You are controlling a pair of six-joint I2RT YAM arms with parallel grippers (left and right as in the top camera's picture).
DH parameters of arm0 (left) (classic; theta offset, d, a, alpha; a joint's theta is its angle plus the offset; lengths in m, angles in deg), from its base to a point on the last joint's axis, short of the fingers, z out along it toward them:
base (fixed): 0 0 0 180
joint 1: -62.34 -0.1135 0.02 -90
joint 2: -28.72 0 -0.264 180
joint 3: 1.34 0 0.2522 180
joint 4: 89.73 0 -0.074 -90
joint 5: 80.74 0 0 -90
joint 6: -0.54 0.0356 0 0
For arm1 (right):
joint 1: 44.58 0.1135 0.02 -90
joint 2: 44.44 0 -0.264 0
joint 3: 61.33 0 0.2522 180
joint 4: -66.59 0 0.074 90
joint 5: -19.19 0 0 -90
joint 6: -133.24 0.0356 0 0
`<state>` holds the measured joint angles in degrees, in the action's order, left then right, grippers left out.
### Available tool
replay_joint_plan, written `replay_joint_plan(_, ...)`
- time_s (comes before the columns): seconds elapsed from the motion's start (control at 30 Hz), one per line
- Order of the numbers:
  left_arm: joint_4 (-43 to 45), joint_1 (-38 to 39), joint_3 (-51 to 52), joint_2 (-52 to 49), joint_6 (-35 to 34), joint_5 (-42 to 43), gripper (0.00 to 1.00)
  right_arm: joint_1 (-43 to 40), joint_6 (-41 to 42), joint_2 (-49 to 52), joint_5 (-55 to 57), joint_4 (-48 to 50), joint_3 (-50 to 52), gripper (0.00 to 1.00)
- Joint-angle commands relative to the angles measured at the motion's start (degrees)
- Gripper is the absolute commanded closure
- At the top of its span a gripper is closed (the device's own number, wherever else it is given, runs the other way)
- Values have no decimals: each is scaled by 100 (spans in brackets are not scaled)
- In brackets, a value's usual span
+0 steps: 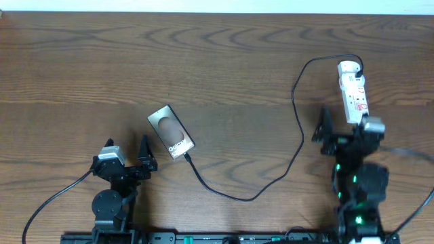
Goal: Plug charger to phone and switch on socket
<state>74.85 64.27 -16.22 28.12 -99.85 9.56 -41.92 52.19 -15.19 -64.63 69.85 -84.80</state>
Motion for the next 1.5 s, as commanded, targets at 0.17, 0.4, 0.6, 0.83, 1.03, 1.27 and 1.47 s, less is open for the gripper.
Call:
replay_joint_plan(0.17,-260,-26,87,26,94,-96,10,39,-546,-1884,-245,-1121,940,1)
replay_joint_plan(0.4,-258,-26,87,26,94,-96,10,42,-778,-2374,-382,-2127,940,1)
replay_joint_plan(0.6,-260,-26,87,26,94,-96,10,44,-776,-2549,-378,-2133,940,1)
replay_joint_plan(0.83,-258,-26,87,26,96,-96,10,39,-776,-2898,-378,-2133,940,1)
replay_joint_plan(1.03,-258,-26,87,26,94,-96,10,39,-776,-2898,-374,-2116,940,1)
replay_joint_plan(1.27,-258,-26,87,26,94,-96,10,39,-776,-2896,-374,-2114,940,1)
replay_joint_plan(1.47,-258,-26,87,26,94,-96,10,39,-776,-2896,-374,-2114,940,1)
